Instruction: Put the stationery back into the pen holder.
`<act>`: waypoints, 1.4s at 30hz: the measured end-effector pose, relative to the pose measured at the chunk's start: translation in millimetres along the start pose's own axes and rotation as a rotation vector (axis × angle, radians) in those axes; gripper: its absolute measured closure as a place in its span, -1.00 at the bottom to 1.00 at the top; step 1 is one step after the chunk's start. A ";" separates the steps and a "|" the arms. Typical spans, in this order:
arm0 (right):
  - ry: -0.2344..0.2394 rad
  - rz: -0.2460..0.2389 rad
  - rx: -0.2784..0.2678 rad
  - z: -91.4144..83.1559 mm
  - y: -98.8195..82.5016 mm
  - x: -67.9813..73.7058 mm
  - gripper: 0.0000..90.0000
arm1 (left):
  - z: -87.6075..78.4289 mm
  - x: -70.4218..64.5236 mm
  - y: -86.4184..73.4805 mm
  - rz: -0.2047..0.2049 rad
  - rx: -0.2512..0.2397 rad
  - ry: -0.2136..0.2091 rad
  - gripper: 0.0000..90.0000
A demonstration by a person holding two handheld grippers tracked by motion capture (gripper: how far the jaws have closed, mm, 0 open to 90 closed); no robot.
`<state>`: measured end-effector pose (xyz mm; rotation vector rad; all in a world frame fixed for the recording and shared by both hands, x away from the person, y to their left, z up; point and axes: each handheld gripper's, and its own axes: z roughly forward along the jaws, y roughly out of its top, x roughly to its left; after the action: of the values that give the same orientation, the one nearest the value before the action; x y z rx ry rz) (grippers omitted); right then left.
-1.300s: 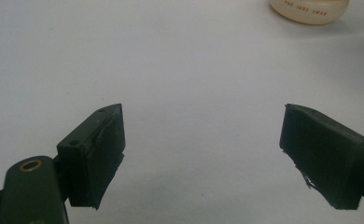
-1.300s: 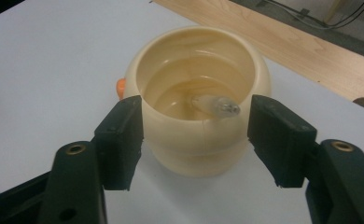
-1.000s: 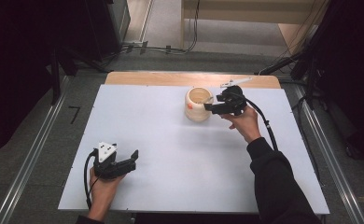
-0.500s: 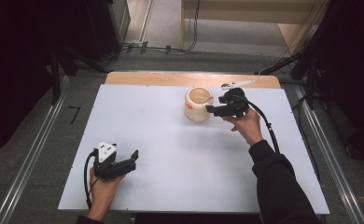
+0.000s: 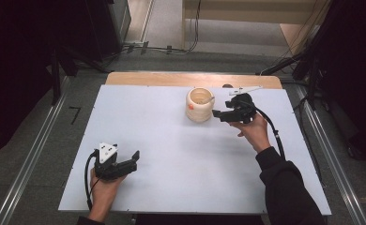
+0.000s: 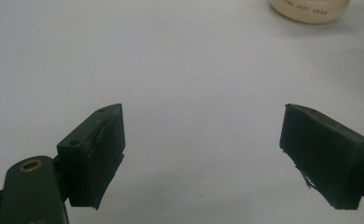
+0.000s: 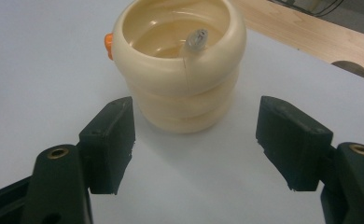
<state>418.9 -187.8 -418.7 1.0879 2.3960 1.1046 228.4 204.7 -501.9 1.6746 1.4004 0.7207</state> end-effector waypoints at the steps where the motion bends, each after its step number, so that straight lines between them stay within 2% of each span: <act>1: -0.004 -0.002 0.001 -0.9 -1.0 -0.2 -0.40 | 0.1 -0.1 0.0 0.000 -0.002 -0.001 -0.67; 15: -0.011 0.009 0.009 -9.0 -16.6 -7.0 -0.40 | 0.2 -0.3 -0.3 0.000 0.004 0.000 -0.67; 33: -0.007 -0.003 0.001 -22.0 -27.8 -0.4 -0.40 | 0.2 -0.5 -0.3 -0.001 0.003 0.000 -0.67; 42: 0.000 0.013 -0.003 -29.0 -34.9 -1.9 -0.41 | 0.3 -0.6 -0.4 0.000 0.004 0.000 -0.67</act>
<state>386.9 -219.2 -425.4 1.1036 2.3898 1.1126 228.3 204.1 -502.4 1.6782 1.4025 0.7182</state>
